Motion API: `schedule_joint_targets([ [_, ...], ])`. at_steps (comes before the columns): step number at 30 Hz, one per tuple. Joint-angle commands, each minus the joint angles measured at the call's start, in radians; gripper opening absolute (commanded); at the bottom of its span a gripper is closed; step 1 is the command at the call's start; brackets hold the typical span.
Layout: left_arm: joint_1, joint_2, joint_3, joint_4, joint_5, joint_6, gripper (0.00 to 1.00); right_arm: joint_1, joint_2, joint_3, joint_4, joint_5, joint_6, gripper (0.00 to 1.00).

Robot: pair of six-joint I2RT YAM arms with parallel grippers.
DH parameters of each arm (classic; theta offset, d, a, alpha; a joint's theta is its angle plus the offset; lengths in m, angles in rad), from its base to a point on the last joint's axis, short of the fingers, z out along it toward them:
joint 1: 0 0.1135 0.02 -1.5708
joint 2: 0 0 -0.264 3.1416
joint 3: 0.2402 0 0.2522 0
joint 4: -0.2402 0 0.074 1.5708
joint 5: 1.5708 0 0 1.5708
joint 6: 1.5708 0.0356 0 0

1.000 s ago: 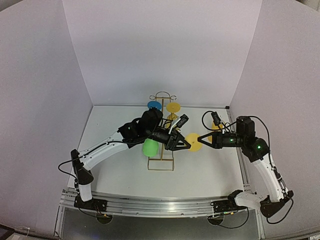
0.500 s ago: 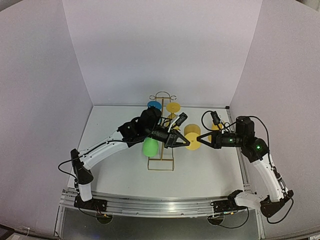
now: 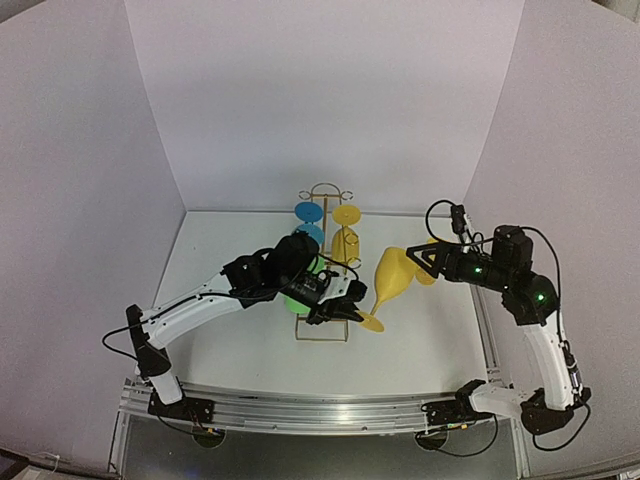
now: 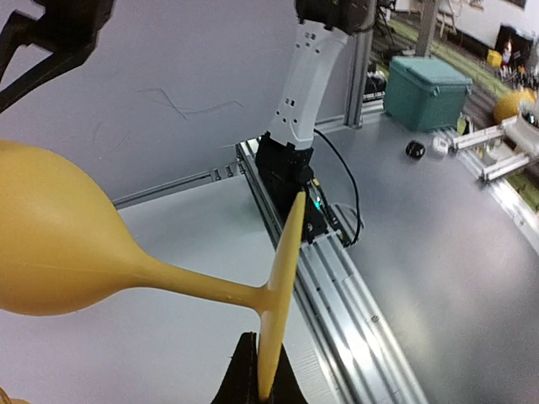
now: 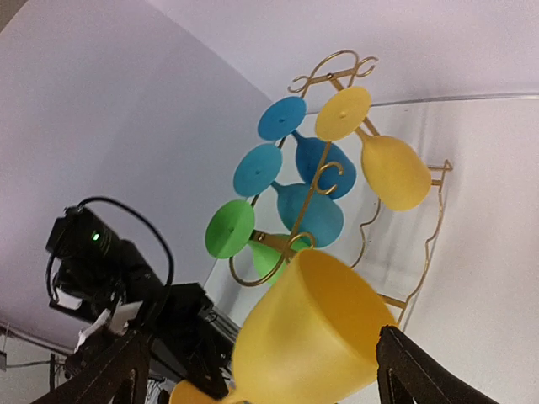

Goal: Take the wine glass off the wine glass rack

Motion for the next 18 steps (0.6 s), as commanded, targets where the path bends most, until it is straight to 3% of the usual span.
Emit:
schedule_joint_targets([
  [1,-0.010,-0.096,-0.056,-0.029,-0.096,0.445,0.00,0.004,0.056,0.067,-0.159,0.223,0.073,0.87],
  [9,-0.013,-0.232,-0.372,0.204,-0.271,0.907,0.00,0.004,0.166,0.139,-0.219,0.025,0.062,0.69],
  [14,-0.020,-0.284,-0.499,0.343,-0.326,0.932,0.00,0.004,0.163,0.108,-0.217,-0.089,0.052,0.64],
  [18,-0.024,-0.286,-0.518,0.370,-0.364,0.913,0.00,0.003,0.171,0.066,-0.208,-0.178,0.042,0.58],
])
